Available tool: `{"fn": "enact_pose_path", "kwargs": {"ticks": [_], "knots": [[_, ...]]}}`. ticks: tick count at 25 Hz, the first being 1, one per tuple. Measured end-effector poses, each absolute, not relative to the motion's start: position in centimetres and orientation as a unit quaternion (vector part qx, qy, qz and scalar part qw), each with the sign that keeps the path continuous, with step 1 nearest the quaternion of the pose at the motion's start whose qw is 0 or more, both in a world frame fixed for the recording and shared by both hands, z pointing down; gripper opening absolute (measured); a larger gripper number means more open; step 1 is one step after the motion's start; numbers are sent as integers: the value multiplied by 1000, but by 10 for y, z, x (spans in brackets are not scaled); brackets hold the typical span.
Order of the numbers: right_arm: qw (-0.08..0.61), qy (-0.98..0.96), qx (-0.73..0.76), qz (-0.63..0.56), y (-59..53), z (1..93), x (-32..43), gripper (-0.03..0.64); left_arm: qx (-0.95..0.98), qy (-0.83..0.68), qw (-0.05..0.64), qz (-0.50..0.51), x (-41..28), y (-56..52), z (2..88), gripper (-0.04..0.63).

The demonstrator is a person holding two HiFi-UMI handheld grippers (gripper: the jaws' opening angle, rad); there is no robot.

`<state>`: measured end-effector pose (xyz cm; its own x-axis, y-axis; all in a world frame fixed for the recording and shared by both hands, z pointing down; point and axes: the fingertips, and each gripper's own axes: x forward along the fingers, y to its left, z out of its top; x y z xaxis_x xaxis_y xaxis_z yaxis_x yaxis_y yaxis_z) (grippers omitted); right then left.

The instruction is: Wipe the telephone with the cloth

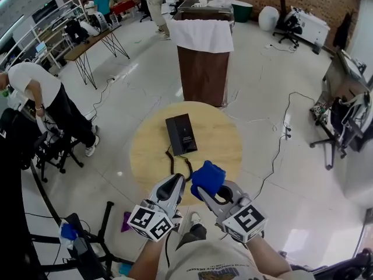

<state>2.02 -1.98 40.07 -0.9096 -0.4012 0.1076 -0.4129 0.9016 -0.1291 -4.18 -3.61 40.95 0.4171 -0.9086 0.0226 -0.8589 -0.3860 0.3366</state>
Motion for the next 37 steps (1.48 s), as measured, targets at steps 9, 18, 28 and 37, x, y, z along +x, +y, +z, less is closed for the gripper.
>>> {"fn": "enact_pose_path", "kwargs": {"ticks": [9, 18, 28, 37], "knots": [[40, -978, 197, 48, 32, 398, 34, 60, 822, -550, 130, -73, -11, 29, 404, 3], [49, -977, 208, 20, 61, 397, 46, 58, 805, -577, 121, -68, 0, 64, 400, 3], [54, -974, 219, -5, 62, 391, 55, 58, 790, -604, 91, -51, 1, 62, 394, 3], [63, -974, 215, -10, 59, 398, 49, 58, 787, -610, 85, -41, -3, 65, 394, 3]]}}
